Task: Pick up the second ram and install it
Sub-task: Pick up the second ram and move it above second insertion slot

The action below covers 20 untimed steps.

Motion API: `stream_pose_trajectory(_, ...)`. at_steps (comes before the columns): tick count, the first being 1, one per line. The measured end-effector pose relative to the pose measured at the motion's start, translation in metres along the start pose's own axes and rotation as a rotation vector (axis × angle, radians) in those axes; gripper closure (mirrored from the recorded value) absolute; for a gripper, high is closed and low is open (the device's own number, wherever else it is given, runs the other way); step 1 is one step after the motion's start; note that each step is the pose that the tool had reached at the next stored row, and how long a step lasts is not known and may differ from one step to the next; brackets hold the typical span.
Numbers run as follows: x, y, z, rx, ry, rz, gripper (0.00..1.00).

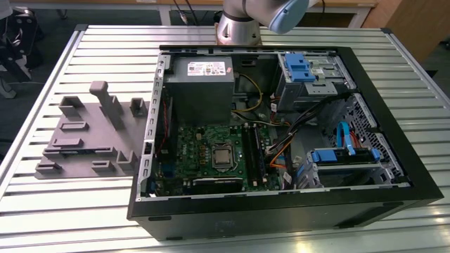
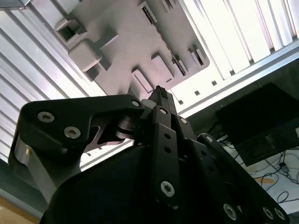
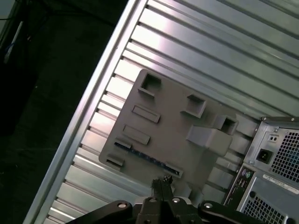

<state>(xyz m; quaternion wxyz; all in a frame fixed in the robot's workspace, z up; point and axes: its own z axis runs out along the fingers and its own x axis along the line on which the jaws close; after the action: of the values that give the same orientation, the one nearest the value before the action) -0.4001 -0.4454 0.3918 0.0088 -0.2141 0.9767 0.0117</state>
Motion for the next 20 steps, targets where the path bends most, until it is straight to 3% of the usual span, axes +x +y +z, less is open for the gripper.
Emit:
stream_pose_trajectory(10,0.0004,0.0002,0.0002,0.0005,0.0033,-0.111,0.89)
stream_pose_trajectory(20,0.0007,0.0003,0.0003,0.0004,0.0035,-0.121,0.89)
